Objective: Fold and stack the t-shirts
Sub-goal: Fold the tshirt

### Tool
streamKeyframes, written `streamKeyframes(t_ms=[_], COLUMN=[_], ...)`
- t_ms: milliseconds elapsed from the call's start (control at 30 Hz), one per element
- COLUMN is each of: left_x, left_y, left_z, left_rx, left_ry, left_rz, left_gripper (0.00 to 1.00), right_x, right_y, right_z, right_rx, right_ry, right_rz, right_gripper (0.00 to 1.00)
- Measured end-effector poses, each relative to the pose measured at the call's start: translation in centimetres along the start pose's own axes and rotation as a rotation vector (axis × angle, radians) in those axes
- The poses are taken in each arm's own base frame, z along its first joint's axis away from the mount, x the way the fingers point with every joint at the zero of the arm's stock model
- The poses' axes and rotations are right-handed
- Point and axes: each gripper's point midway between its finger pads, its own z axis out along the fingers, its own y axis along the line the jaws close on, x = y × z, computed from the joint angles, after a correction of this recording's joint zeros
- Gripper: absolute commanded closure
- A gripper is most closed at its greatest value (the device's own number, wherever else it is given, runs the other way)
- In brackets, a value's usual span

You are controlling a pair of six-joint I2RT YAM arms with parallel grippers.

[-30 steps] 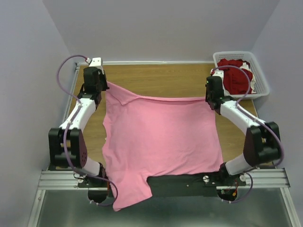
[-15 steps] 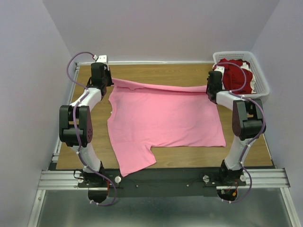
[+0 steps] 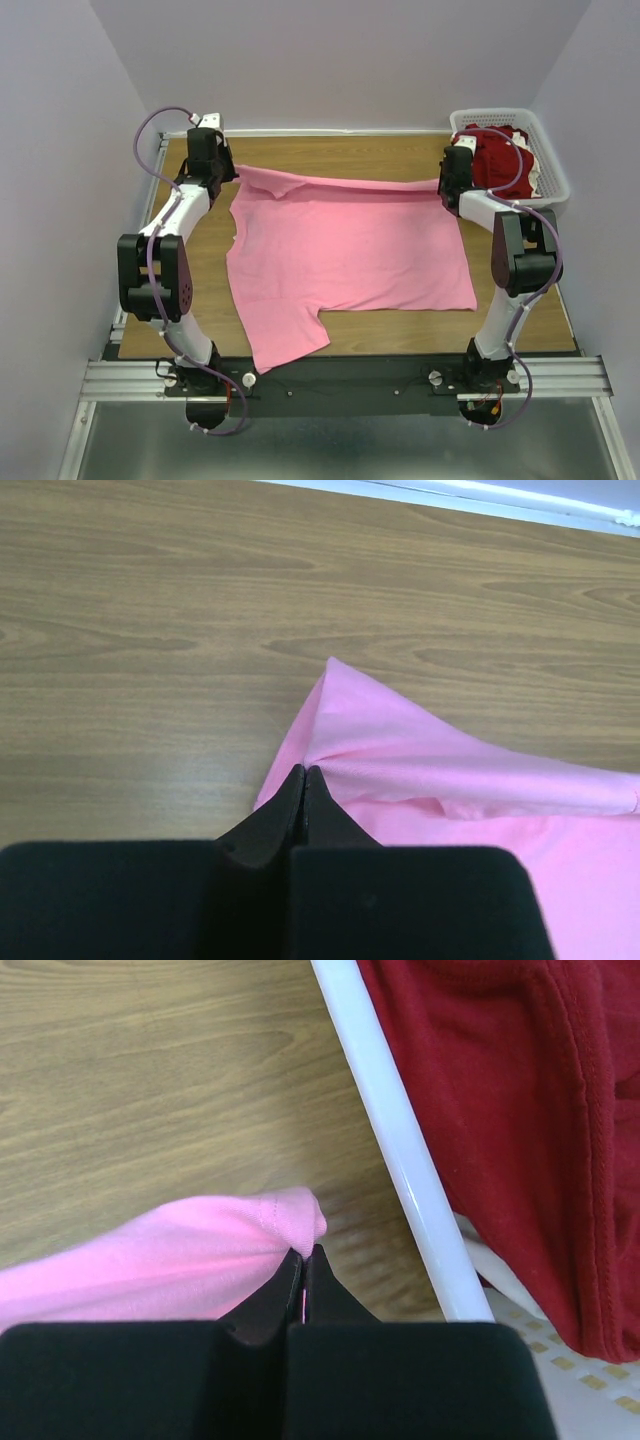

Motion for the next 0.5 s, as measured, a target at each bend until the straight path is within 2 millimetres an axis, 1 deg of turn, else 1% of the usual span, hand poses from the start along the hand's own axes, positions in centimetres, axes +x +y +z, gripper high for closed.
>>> streamKeyframes(t_ms=[100,267,367,500], left_x=[0.8,2.8,3.0,2.2], left_y=[-0.2,-0.3,-0.3,-0.8], left_z=[-0.6,-1.3,-2.2,-3.7], left_rx=[0.009,-0.001,-0.007,0.007], left_ry=[0.04,0.128,0.148,0.133], left_rz=[-0.023,-0.072,-0.097,-0.131], left_gripper=[1.0,1.0,1.0,1.0], right_x=[0.4,1.1,1.6,1.9], right_y=[-0.3,-0.6,-0.9,-0.9], right_z=[0.0,-0.1,-0.1,-0.2], right_rx=[0.005,0.013,0.018,0.019], right_ry=[0.017,0.045,0.065,0.079], right_rz=[-0.002,-0.003,-0.005,-0.005], right_gripper=[0.99,0.99,0.99,0.99])
